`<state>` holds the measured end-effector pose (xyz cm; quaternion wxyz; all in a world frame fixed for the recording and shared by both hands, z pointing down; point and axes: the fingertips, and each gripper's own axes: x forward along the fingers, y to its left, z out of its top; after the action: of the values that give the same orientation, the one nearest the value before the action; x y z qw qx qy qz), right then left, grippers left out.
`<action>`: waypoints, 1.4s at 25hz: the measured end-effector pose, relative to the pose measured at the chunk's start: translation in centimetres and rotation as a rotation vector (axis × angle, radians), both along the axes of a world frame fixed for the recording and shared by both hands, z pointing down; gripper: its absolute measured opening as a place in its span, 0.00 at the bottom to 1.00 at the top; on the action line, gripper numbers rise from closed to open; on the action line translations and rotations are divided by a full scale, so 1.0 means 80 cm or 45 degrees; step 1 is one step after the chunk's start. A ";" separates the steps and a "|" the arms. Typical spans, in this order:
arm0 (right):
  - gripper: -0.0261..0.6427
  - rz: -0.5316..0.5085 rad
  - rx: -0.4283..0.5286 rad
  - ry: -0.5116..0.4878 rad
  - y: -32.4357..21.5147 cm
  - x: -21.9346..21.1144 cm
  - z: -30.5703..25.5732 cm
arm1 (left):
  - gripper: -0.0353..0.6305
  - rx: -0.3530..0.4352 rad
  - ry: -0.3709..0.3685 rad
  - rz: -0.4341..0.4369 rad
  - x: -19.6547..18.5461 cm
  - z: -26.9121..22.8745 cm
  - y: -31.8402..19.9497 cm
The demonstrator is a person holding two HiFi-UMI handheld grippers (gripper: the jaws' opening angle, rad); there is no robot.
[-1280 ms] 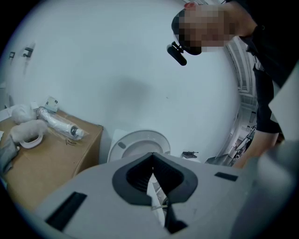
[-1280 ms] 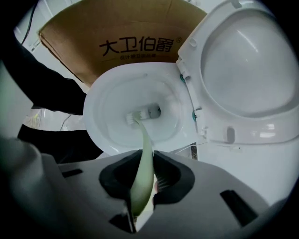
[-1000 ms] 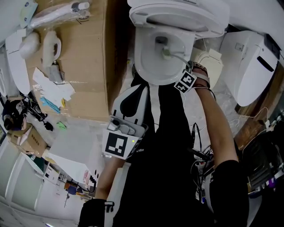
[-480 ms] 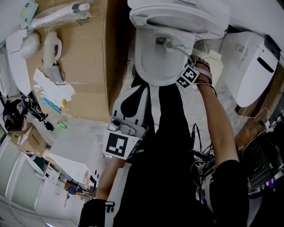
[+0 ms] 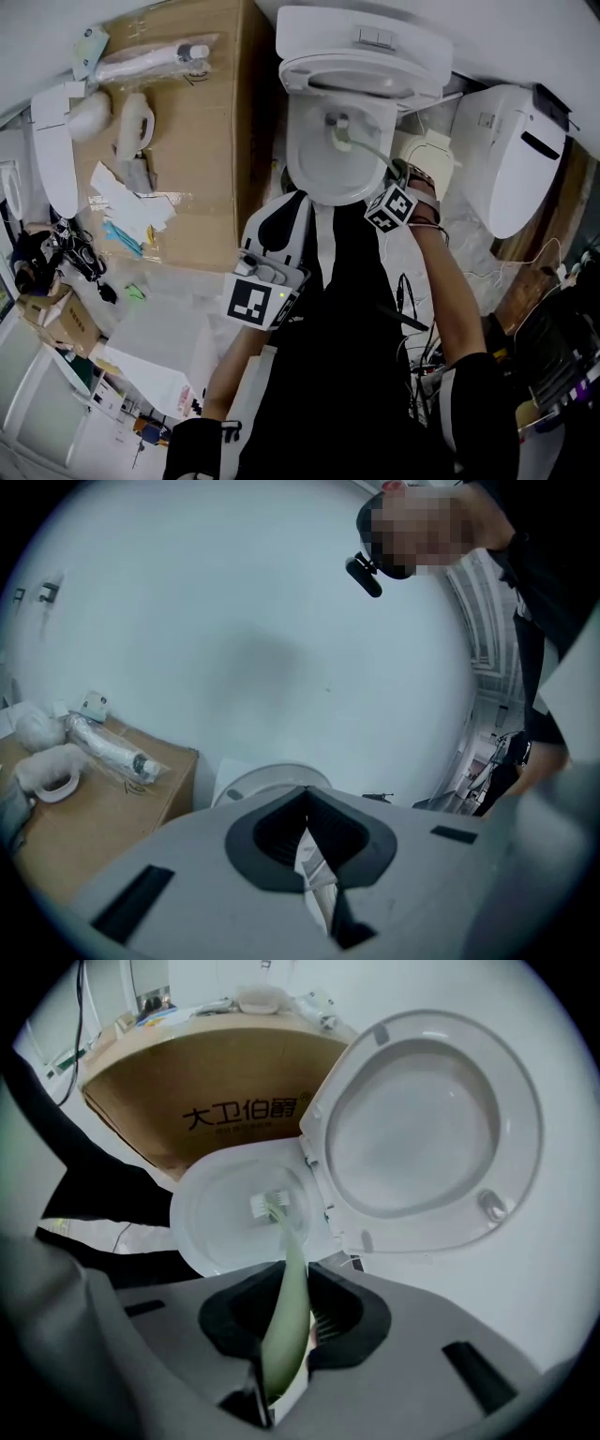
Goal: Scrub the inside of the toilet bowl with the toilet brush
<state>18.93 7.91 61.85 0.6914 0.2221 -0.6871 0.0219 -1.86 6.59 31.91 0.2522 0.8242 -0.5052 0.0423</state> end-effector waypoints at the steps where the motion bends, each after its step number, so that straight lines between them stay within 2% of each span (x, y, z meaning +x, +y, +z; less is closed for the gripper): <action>1: 0.16 0.017 0.001 -0.017 0.003 -0.001 -0.018 | 0.06 0.011 -0.001 0.004 0.000 -0.009 -0.001; 12: 0.16 0.102 0.052 -0.201 0.015 -0.011 -0.235 | 0.06 0.116 0.020 0.016 -0.003 -0.126 0.010; 20: 0.16 0.108 0.155 -0.262 0.010 -0.009 -0.371 | 0.06 0.195 0.026 0.032 0.001 -0.191 0.018; 26: 0.16 0.140 0.193 -0.289 0.022 -0.005 -0.414 | 0.06 0.241 0.044 0.041 0.009 -0.210 0.021; 35: 0.16 0.172 0.201 -0.299 0.032 -0.005 -0.422 | 0.06 0.284 0.047 0.082 0.018 -0.220 0.017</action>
<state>18.52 10.46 28.07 0.5837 0.3174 -0.7463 0.0402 -0.43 7.97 14.31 0.1666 0.8635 -0.4755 -0.0212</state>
